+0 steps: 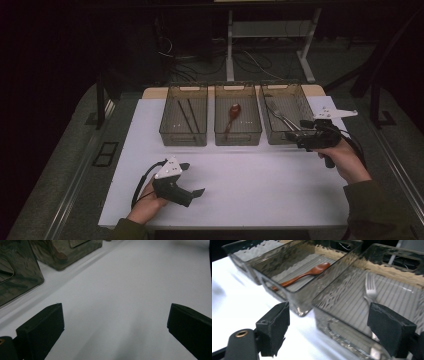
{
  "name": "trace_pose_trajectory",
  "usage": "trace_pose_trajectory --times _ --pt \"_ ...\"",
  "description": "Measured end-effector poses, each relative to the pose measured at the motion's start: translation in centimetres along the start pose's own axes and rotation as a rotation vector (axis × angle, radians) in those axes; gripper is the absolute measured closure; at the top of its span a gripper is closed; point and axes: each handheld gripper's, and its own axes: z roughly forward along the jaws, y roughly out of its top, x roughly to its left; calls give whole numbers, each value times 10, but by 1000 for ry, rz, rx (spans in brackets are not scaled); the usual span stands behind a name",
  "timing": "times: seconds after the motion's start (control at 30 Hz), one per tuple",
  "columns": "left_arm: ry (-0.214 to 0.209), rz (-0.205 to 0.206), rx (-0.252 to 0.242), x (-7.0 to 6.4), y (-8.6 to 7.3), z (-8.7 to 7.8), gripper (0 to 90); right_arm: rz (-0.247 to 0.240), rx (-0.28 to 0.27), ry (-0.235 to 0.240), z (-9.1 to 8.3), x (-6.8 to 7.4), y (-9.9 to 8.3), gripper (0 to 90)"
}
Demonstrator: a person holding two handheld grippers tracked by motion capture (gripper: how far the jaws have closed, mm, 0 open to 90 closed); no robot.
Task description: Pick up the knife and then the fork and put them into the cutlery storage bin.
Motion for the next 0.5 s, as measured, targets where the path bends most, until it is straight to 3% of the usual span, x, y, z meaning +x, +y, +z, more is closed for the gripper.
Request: trace_pose_trajectory --times 0.5 --pt "-3 3 -12 -2 1 -2 0 -12 -1 27 -3 29 -41 174"
